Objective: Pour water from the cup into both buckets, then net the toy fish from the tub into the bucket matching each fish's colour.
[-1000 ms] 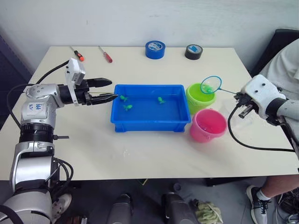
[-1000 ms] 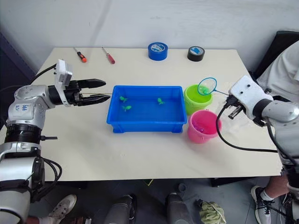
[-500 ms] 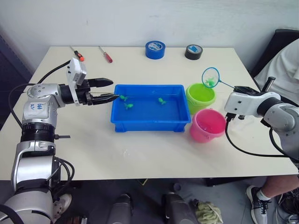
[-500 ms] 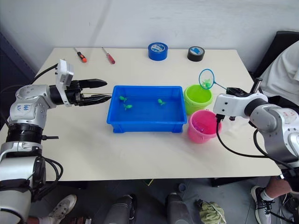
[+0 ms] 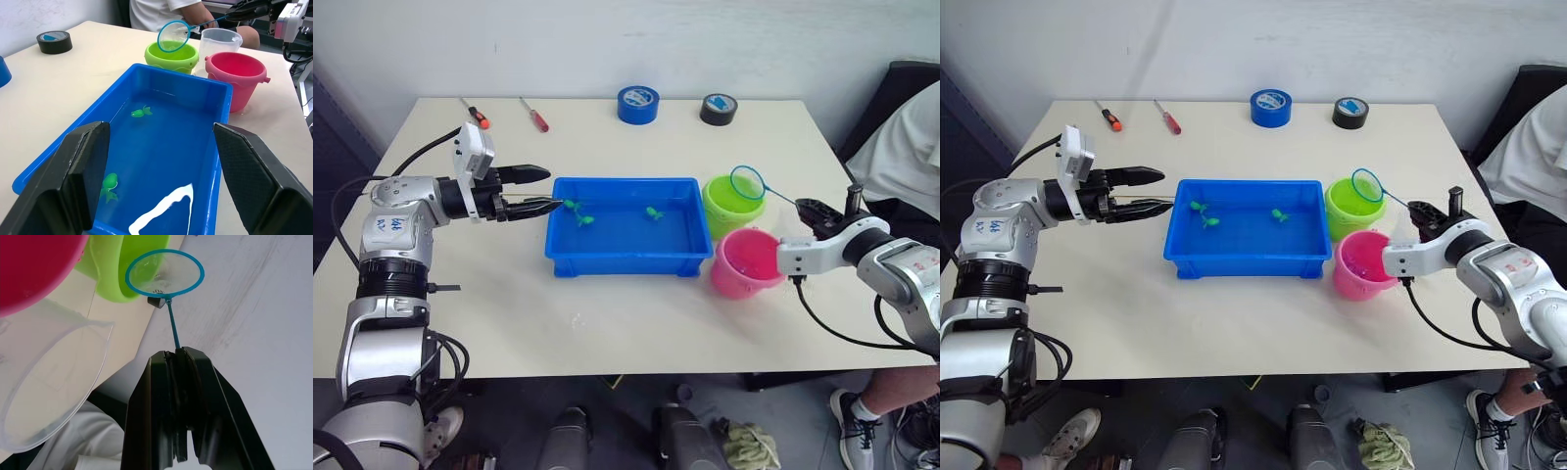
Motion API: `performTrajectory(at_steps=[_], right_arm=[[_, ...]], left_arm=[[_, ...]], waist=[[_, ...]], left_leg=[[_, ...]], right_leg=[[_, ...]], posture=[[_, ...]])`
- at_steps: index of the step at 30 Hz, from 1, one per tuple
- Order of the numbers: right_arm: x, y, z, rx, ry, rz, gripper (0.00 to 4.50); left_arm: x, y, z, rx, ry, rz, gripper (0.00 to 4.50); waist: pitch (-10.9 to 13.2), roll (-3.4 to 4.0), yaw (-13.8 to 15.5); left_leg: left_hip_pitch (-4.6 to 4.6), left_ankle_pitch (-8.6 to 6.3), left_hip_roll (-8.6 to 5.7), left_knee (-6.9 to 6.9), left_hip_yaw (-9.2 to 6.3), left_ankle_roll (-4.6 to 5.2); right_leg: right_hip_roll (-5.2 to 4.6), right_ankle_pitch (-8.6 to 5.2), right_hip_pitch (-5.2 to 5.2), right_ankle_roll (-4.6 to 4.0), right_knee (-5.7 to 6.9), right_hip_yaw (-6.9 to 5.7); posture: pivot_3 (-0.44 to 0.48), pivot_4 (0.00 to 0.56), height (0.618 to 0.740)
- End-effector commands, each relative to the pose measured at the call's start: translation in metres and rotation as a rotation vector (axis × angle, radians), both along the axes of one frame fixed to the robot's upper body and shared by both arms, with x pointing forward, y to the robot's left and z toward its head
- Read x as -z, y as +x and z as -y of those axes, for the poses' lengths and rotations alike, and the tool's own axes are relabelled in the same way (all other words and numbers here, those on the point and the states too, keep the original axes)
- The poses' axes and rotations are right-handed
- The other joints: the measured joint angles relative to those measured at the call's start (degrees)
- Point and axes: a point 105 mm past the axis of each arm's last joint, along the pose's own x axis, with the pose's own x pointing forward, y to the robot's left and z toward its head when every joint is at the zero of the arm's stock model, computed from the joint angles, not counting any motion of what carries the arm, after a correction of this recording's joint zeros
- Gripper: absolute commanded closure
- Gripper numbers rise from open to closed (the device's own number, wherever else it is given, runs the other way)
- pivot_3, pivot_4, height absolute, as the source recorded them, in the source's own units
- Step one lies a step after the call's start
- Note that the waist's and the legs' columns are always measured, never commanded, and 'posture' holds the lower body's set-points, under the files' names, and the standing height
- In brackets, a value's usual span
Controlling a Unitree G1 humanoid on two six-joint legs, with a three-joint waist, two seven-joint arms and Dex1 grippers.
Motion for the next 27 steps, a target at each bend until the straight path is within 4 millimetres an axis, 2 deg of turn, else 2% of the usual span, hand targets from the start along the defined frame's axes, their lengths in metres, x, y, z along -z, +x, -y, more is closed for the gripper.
performTrajectory(at_steps=[1,4,7,9,11,14,15,21,27], right_arm=[[-0.031,-0.003,-0.010,-0.042,0.075,0.110,4.50],[-0.053,-0.010,-0.022,-0.094,0.151,0.155,4.50],[-0.071,-0.017,-0.037,-0.126,0.456,0.049,4.50],[-0.075,-0.021,-0.048,-0.146,0.632,-0.080,4.50],[-0.068,-0.025,-0.056,-0.150,0.754,-0.231,4.50],[-0.045,-0.033,-0.070,-0.103,1.000,-0.553,4.50],[-0.040,-0.036,-0.074,-0.094,1.019,-0.624,4.50],[-0.029,-0.032,-0.094,0.039,1.251,-0.857,4.50],[-0.017,-0.013,-0.112,0.208,1.414,-0.988,4.50]], left_arm=[[-0.009,-0.004,-0.003,0.003,-0.004,0.037,0.81],[-0.011,-0.006,-0.007,-0.001,-0.006,0.039,0.81],[-0.014,-0.007,-0.013,-0.017,-0.006,0.041,0.81],[-0.015,-0.008,-0.017,-0.025,-0.007,0.037,0.81],[-0.014,-0.009,-0.018,-0.029,-0.007,0.029,0.81],[-0.010,-0.012,-0.020,-0.030,-0.004,0.012,0.81],[-0.010,-0.013,-0.020,-0.030,-0.003,0.010,0.81],[-0.009,-0.016,-0.021,-0.039,-0.005,0.008,0.81],[-0.002,-0.021,-0.019,-0.045,0.003,0.018,0.81]], waist=[[0.0,0.00,0.0],[0.0,0.00,0.0],[0.0,0.01,0.0],[0.0,-0.01,-0.3],[0.0,-0.01,-0.2],[0.0,-0.01,0.1],[0.0,-0.01,0.1],[0.0,0.00,0.0],[0.0,0.01,-0.1]], left_leg=[[0.00,0.00,0.00,0.00,0.00,-0.01],[0.01,0.01,0.01,0.01,-0.01,-0.02],[0.01,0.01,0.01,0.02,-0.03,-0.03],[0.03,0.01,0.10,0.04,-0.04,-0.03],[0.05,0.02,0.11,0.04,-0.08,-0.04],[0.05,0.02,0.29,0.06,-0.26,-0.04],[0.04,0.02,0.29,0.07,-0.29,-0.04],[0.02,0.03,0.20,0.07,-0.74,0.02],[0.01,0.03,0.21,0.01,-0.71,0.02]], right_leg=[[0.00,0.00,0.00,0.00,0.02,0.01],[0.00,0.00,0.00,0.00,0.04,0.00],[0.01,0.00,0.01,0.00,0.05,-0.01],[0.07,0.01,0.08,0.02,0.01,-0.02],[0.07,0.02,0.08,0.03,0.07,-0.03],[0.02,0.02,0.20,0.03,0.03,-0.19],[-0.02,0.02,0.20,0.03,0.03,-0.18],[-0.13,0.02,0.16,0.03,0.04,-0.16],[-0.08,0.01,0.03,0.01,0.10,-0.11]], posture=[[0.000,0.150,0.734],[0.000,0.150,0.734],[0.000,0.150,0.734],[0.000,0.150,0.734],[0.000,0.150,0.734],[0.000,0.150,0.734],[0.000,0.150,0.734],[0.000,0.150,0.734],[0.000,0.150,0.734]])
